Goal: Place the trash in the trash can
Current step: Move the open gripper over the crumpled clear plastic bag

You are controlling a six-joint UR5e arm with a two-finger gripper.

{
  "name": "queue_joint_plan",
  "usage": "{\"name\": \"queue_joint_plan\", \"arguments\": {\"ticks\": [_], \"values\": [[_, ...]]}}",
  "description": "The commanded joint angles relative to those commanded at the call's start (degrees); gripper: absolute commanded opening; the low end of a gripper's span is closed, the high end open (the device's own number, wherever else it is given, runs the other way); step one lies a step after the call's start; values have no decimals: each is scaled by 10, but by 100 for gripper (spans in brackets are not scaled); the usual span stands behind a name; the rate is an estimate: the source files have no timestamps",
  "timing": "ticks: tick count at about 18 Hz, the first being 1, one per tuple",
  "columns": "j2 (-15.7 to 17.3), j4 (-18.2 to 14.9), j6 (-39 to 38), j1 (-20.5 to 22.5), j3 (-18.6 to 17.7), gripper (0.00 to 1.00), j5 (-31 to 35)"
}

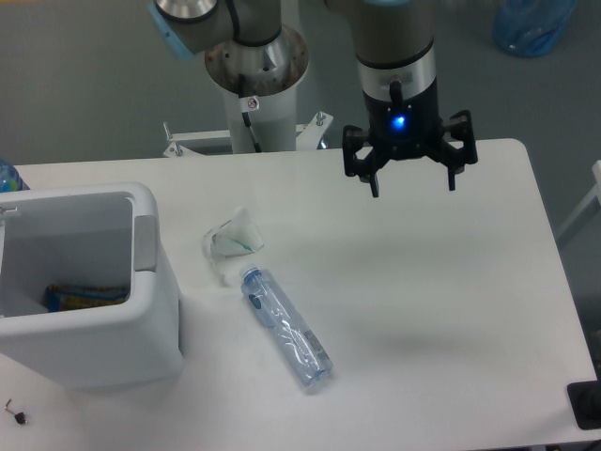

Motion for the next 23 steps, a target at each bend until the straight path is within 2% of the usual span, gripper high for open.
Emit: {"name": "queue_joint_plan", "arguments": {"ticks": [9, 10, 13, 14, 20, 23], "values": [[1, 11, -3, -4, -52, 100, -4], [2, 22, -3, -6, -68, 100, -6], [5, 89, -27, -9, -121, 100, -11], [11, 94, -33, -11, -131, 100, -11], [15, 100, -17, -24, -183, 100, -18], [14, 97, -2, -41, -190, 100, -18]]}}
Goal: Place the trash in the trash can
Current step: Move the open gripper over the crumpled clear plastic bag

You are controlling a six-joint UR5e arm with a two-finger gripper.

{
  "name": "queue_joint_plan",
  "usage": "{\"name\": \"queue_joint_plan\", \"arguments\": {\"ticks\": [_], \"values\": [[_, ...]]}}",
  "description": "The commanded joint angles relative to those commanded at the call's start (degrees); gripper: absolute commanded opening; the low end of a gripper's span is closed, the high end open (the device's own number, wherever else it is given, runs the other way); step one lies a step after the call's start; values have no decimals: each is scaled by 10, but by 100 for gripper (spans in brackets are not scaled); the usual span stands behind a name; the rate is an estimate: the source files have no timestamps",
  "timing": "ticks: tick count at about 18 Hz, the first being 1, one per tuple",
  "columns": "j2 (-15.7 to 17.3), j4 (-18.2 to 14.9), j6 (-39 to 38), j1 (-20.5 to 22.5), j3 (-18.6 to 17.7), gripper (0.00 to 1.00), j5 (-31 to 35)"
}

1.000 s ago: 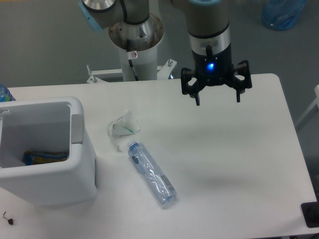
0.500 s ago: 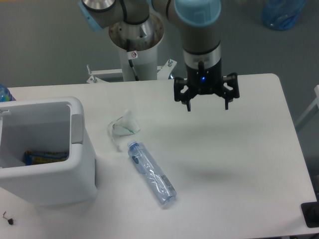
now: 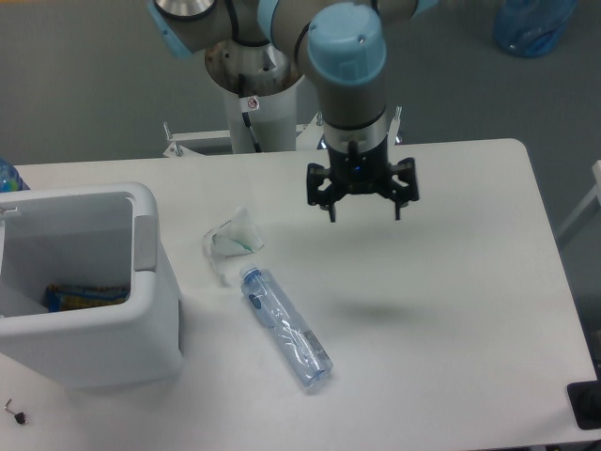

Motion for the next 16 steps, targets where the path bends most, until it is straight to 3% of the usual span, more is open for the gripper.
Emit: {"name": "queue_joint_plan", "arguments": {"ticks": [11, 16], "values": [[31, -2, 55, -58, -98, 100, -1], [30, -7, 58, -86, -106, 100, -19]]}}
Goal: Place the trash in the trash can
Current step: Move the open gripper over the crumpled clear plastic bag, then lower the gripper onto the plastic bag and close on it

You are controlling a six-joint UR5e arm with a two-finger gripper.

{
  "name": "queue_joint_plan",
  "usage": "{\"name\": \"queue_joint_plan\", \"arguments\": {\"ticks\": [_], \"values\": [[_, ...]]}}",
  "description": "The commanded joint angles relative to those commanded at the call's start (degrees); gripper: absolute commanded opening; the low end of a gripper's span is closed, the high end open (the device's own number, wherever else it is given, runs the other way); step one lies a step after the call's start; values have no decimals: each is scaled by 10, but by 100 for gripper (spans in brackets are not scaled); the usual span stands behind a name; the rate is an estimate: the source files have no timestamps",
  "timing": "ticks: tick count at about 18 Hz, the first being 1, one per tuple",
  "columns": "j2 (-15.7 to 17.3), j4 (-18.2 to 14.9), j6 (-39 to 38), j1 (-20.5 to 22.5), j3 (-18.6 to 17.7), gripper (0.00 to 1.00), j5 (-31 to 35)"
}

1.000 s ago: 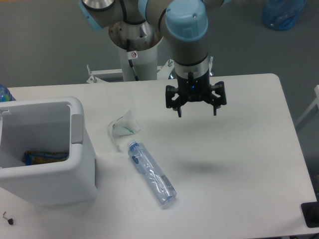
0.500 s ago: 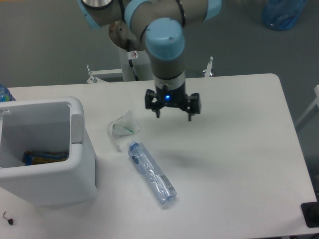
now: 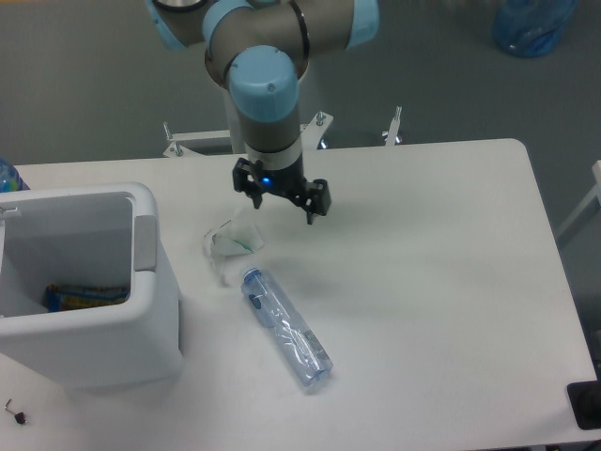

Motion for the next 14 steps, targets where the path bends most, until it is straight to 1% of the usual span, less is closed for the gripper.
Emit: {"name": "queue_joint_plan", "arguments": {"ticks": [3, 6, 8, 14], "values": [[-5, 0, 11, -20, -9, 100, -1], [-4, 3, 47, -24, -32, 100, -1], [-7, 4, 53, -26, -32, 100, -1], [-33, 3, 53, -33, -33, 100, -1]]}}
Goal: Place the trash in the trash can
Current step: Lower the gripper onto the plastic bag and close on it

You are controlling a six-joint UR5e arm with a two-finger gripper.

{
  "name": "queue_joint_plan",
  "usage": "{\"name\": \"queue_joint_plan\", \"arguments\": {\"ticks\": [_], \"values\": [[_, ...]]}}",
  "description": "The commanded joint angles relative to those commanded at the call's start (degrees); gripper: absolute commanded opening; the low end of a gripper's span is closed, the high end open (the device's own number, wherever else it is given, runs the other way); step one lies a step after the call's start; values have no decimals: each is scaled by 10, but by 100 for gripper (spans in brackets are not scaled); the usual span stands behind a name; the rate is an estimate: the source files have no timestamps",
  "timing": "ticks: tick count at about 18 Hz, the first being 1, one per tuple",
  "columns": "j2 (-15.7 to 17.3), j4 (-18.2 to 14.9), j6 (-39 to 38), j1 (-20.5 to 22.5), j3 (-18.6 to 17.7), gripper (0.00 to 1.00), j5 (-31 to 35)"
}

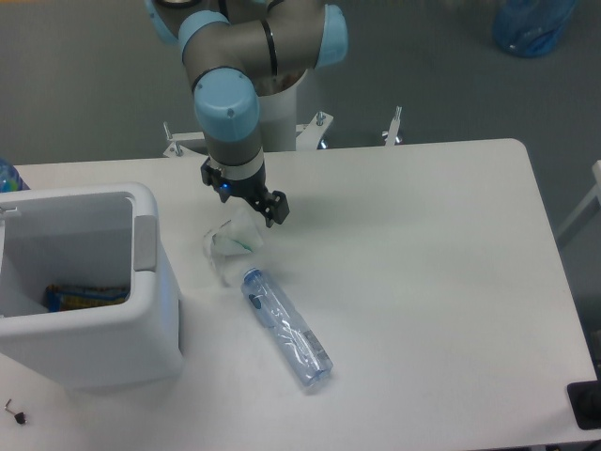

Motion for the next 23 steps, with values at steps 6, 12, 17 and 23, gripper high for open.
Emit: {"name": "queue_joint_plan", "arguments": {"ticks": [6, 12, 17, 23], "values": [[-4, -1, -1, -1, 3, 65, 0], [-4, -2, -4, -1, 11, 0, -1], [-4, -4, -4, 5, 23, 0, -12], [-1, -4, -1, 11, 30, 0, -11]]}}
